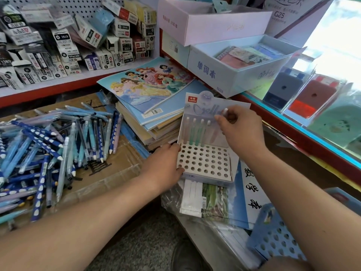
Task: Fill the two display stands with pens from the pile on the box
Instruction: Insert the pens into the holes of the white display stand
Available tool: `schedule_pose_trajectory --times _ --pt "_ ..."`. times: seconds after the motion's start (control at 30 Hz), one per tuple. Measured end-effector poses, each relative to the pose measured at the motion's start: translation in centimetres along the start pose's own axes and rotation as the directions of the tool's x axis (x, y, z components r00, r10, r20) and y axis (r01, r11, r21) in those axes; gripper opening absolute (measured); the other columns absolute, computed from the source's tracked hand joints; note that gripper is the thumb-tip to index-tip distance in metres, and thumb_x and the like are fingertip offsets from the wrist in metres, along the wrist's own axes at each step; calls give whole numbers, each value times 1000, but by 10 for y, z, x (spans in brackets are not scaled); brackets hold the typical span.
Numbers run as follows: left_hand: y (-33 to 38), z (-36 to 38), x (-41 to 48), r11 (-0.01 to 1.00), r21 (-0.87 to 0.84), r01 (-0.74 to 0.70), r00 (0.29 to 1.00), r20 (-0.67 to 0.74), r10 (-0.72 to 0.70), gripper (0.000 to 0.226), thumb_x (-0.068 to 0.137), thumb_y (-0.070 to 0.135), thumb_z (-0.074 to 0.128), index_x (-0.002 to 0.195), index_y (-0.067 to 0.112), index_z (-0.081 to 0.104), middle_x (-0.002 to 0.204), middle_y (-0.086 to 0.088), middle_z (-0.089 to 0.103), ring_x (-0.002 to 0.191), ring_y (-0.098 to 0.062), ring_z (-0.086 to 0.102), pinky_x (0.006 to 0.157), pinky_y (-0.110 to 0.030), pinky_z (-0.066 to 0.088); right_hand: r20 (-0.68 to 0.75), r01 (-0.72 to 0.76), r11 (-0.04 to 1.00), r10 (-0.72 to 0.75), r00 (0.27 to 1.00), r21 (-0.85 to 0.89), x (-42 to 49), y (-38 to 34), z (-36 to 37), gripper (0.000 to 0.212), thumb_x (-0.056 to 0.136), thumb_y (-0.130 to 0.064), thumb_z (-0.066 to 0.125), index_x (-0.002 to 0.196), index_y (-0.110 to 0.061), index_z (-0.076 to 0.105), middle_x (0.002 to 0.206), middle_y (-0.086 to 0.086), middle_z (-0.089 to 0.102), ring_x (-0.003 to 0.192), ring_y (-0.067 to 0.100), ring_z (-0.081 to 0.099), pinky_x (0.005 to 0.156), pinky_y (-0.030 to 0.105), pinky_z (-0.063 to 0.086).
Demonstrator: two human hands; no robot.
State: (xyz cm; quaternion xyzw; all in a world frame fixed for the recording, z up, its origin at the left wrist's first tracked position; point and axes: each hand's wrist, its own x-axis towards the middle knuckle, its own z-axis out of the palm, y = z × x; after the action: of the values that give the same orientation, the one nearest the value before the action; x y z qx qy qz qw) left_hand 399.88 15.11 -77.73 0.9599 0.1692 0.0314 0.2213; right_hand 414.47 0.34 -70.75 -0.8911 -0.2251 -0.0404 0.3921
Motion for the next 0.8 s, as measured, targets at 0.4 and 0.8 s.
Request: schedule_pose_trajectory --times 0.4,0.8 --pt "-9 5 0 999 -7 -47 999 -11 47 75 89 31 74 148 26 30 140 -2 52 120 -21 56 91 -38 52 48 28 997 -24 999 -72 0 21 24 17 95 -35 71 101 -20 72 88 -8 68 81 6 65 71 22 53" --pt "-12 8 1 998 -31 -50 998 -25 50 84 88 29 75 152 26 21 135 -1 58 114 -21 60 86 -40 55 105 5 993 7 994 -116 0 26 35 20 92 -34 75 101 -17 75 91 -4 71 85 12 66 85 41 58"
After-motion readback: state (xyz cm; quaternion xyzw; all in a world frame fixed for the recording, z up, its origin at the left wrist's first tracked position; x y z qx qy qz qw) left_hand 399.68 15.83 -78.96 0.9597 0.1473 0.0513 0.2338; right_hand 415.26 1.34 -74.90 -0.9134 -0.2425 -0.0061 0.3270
